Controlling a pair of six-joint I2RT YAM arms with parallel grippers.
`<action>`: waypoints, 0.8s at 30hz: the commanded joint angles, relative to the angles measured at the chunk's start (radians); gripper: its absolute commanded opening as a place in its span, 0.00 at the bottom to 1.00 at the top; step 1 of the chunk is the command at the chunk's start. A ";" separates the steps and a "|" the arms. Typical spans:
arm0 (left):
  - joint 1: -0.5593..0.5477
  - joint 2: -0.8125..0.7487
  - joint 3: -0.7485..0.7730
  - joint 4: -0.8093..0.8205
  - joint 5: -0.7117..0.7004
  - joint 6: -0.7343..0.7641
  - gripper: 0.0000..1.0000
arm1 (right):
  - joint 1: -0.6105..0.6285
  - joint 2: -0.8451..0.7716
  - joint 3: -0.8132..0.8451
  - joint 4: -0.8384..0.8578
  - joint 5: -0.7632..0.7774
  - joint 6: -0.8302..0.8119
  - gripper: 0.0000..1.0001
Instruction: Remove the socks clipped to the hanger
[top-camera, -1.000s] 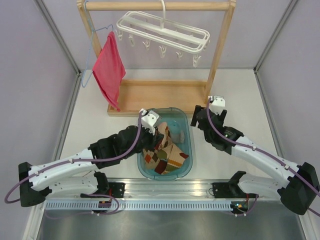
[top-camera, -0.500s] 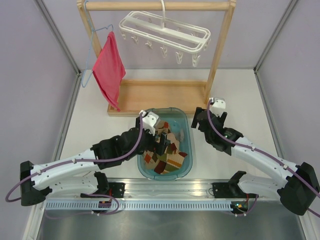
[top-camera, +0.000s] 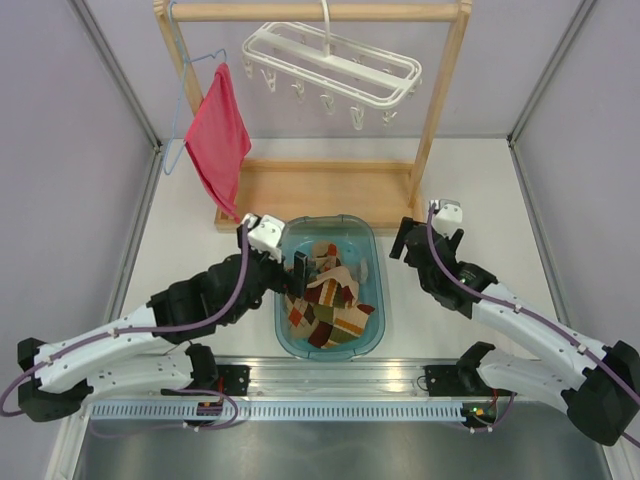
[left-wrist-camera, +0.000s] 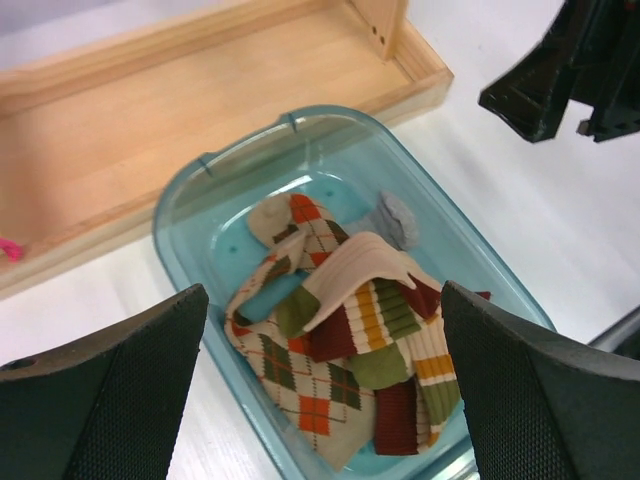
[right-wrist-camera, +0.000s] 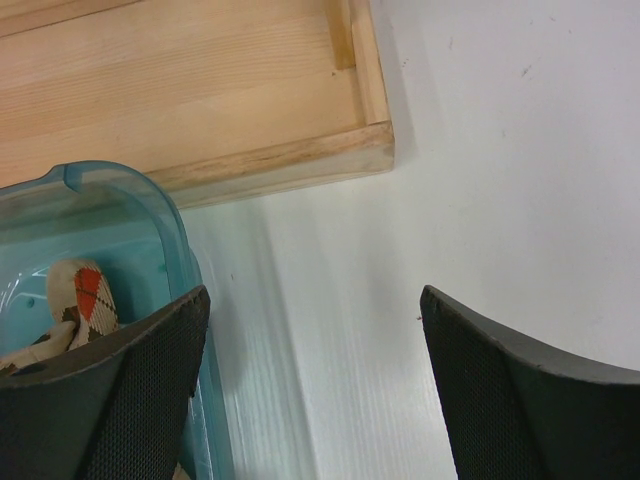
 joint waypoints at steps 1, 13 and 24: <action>-0.003 -0.073 0.069 -0.039 -0.110 0.091 1.00 | -0.008 -0.024 -0.012 0.018 -0.004 0.007 0.89; -0.004 -0.242 0.015 -0.042 -0.265 0.099 1.00 | -0.018 -0.009 -0.012 0.020 0.022 -0.004 0.90; -0.004 -0.228 0.012 -0.042 -0.285 0.099 1.00 | -0.022 -0.001 -0.017 0.029 0.019 -0.008 0.89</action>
